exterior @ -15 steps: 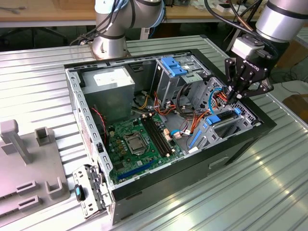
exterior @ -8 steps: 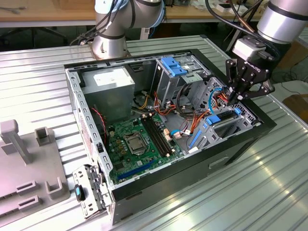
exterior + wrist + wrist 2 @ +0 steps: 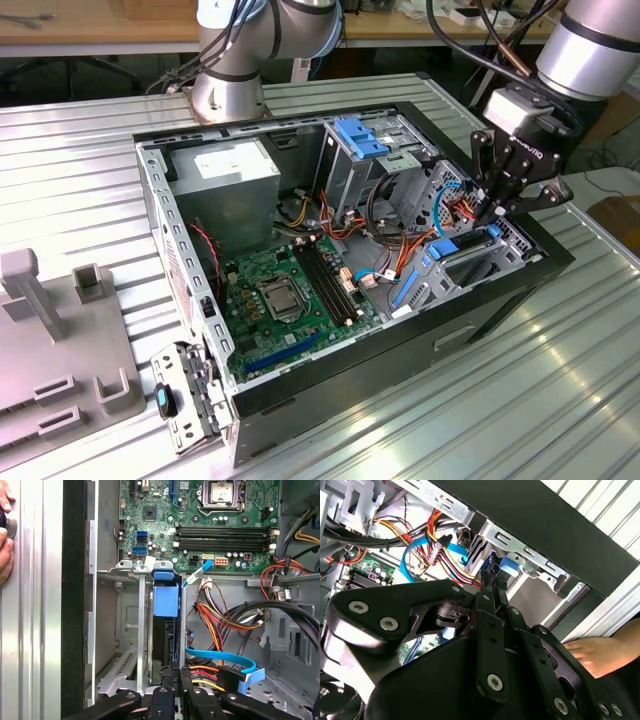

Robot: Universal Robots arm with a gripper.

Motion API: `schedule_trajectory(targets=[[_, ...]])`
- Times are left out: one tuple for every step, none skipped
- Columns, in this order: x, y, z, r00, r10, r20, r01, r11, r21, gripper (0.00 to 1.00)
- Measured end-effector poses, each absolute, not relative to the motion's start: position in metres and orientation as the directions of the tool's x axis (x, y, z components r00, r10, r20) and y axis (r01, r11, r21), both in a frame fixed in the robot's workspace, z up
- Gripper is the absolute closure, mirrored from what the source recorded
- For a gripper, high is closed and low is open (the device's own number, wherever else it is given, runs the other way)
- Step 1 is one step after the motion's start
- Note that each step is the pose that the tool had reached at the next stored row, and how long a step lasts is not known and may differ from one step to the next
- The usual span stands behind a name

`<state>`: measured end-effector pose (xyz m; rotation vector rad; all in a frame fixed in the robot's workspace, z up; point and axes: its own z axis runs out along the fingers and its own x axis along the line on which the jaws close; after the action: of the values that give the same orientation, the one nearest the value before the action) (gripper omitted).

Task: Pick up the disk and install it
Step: 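Insert the first disk wire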

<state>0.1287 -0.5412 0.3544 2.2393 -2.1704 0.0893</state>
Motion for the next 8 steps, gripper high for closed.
schedule_trajectory(targets=[[0.1269, -0.5423, 0.3541, 0.031, -0.998, 0.056, -0.999, -0.032, -0.024, 0.84], [0.1264, -0.5429, 0.3537, 0.031, -0.998, 0.056, -0.999, -0.032, -0.024, 0.84], [0.1262, -0.5434, 0.353, 0.034, -0.998, 0.056, -0.999, -0.035, -0.024, 0.84], [0.1245, -0.5453, 0.3505, 0.06, -0.997, 0.053, -0.998, -0.062, -0.024, 0.84], [0.1241, -0.5461, 0.3499, 0.064, -0.997, 0.053, -0.998, -0.066, -0.024, 0.84], [0.1241, -0.5468, 0.3495, 0.064, -0.997, 0.053, -0.998, -0.066, -0.024, 0.84], [0.1241, -0.5468, 0.3494, 0.064, -0.997, 0.052, -0.998, -0.066, -0.024, 0.84], [0.1241, -0.5469, 0.3492, 0.064, -0.997, 0.052, -0.998, -0.066, -0.024, 0.84]])
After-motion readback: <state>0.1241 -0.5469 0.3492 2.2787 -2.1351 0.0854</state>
